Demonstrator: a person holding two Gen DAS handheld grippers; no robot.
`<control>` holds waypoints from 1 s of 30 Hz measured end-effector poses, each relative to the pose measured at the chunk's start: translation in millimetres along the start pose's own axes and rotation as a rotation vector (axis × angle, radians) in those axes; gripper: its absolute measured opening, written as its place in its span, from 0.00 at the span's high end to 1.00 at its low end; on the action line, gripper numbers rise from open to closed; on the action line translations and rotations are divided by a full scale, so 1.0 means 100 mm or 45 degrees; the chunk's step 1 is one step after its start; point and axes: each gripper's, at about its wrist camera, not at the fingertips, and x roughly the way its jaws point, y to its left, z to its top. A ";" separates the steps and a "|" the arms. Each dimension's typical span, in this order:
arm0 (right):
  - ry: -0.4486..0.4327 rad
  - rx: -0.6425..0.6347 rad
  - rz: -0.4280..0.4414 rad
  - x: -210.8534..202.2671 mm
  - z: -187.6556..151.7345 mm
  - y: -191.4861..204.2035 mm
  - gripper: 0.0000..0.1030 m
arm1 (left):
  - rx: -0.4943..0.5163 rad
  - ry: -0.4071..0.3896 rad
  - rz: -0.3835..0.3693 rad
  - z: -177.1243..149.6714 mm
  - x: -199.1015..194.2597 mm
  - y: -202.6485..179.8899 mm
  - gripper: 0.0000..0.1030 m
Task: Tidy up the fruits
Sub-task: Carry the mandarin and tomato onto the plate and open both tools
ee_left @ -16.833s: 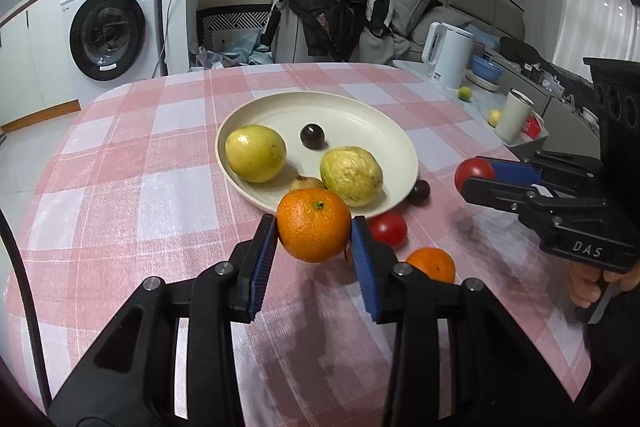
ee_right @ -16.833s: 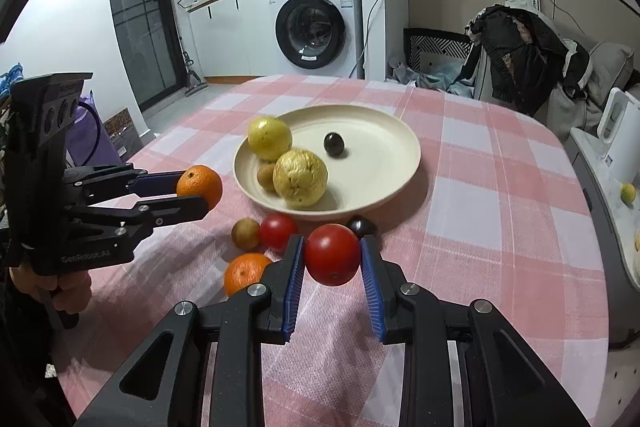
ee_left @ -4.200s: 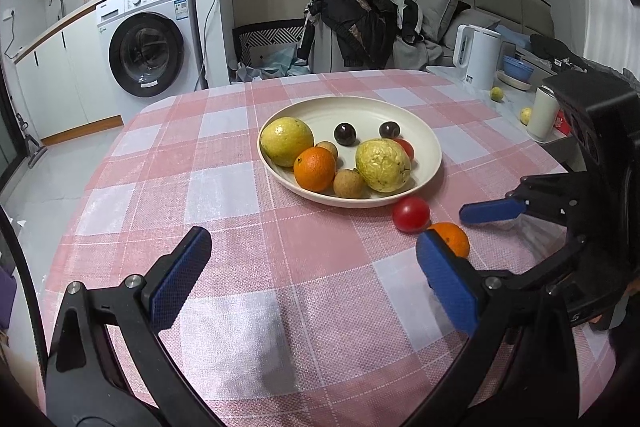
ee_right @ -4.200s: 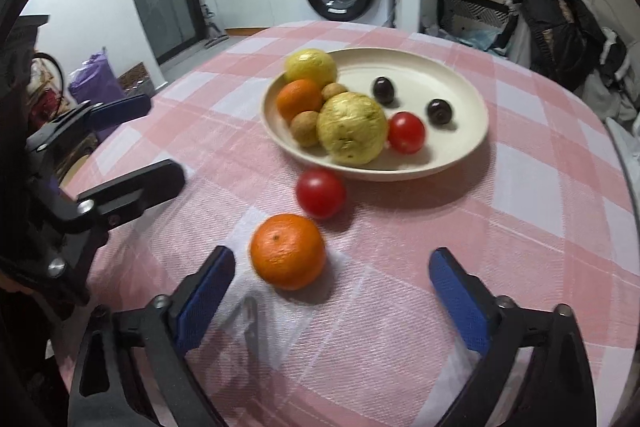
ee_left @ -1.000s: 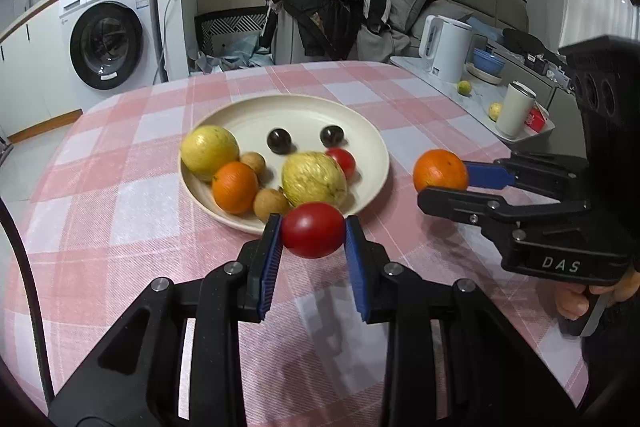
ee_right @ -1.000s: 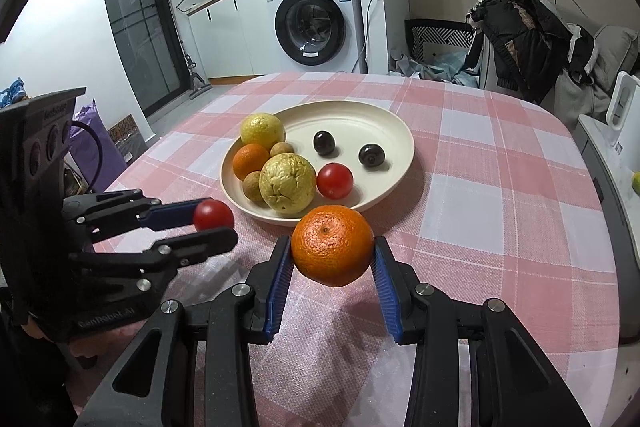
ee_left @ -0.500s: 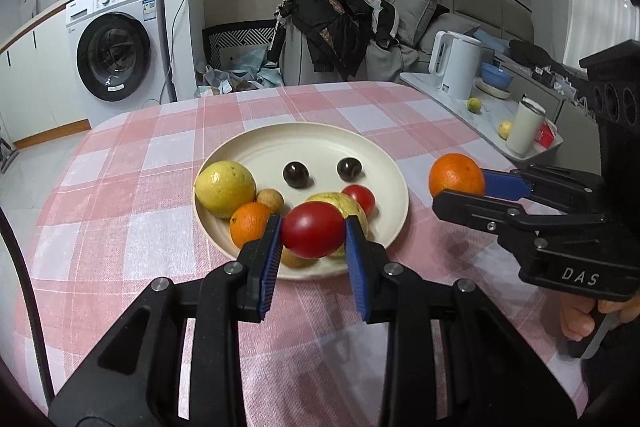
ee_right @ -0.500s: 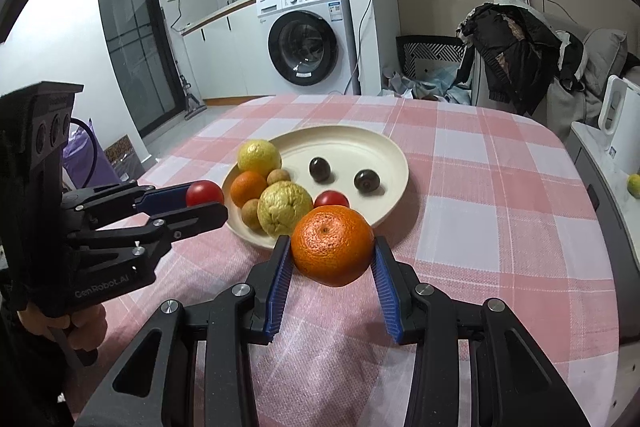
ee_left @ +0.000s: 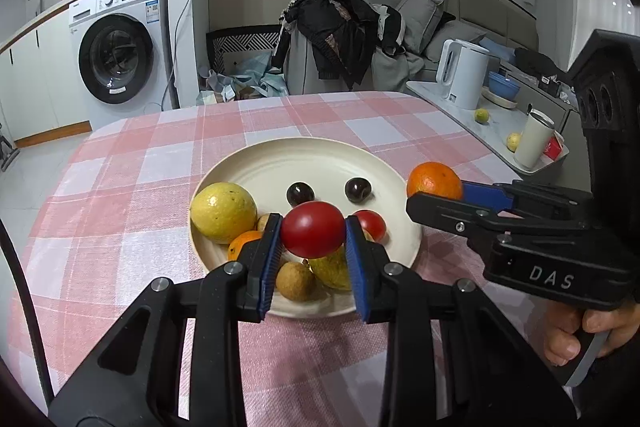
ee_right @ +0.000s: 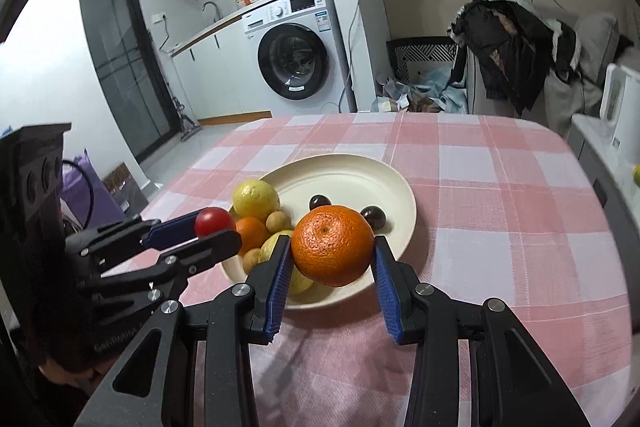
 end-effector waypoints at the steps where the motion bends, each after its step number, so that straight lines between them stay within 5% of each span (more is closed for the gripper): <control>1: 0.005 0.010 -0.005 0.03 0.01 -0.02 0.61 | -0.001 0.003 0.002 0.01 0.03 0.01 0.73; 25: 0.077 0.080 -0.109 0.42 0.02 -0.11 0.60 | 0.001 0.016 0.036 0.02 0.33 0.03 0.73; 30: 0.049 0.088 -0.097 0.36 0.03 -0.14 0.42 | 0.006 0.009 0.040 0.00 0.26 0.07 0.59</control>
